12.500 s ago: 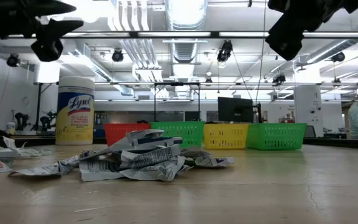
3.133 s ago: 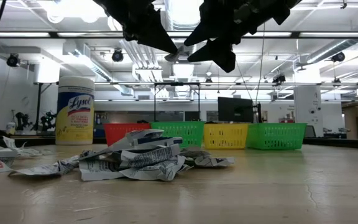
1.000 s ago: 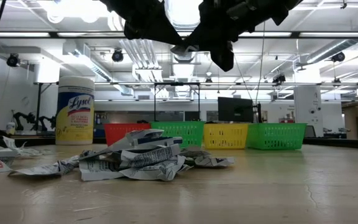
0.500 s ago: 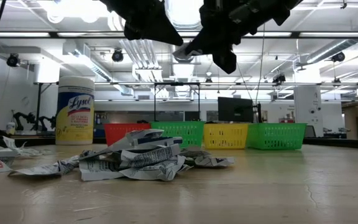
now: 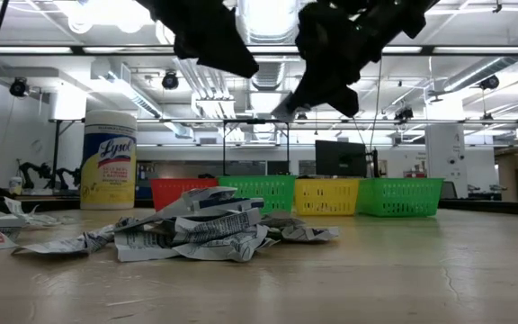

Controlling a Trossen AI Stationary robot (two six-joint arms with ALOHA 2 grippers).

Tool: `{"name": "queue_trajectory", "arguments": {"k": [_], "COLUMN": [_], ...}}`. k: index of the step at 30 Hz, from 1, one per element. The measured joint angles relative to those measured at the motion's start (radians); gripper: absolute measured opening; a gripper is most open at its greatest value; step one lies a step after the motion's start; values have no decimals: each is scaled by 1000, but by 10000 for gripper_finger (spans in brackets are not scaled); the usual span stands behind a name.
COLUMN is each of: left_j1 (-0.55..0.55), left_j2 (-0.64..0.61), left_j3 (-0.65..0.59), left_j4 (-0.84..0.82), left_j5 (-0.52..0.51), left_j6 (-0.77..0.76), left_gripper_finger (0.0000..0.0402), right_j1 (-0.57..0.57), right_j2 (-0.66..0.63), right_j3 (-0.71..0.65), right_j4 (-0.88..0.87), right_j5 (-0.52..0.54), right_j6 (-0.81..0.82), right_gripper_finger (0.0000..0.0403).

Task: Pick & Place First Aid Supplies
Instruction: Put the alcohol pad into the yellow basket

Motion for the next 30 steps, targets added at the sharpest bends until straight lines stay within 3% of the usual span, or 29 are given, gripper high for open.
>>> {"name": "queue_trajectory", "arguments": {"k": [10,19,30], "left_j1": [-6,-38,-38], "left_j2": [0,-5,-31], "left_j3": [-48,-178,-235], "left_j4": [-163,-15,20], "left_j5": [0,2,-13], "left_j6": [-126,-227,-239], "left_gripper_finger": [131,131,131], "right_j1": [-89,-217,-321], "right_j2": [0,0,54], "right_j3": [0,0,2], "right_j4": [-61,-126,-163], "right_j5": [78,77,28], "right_j6": [-117,-204,-206], "right_gripper_finger": [8,8,8]}}
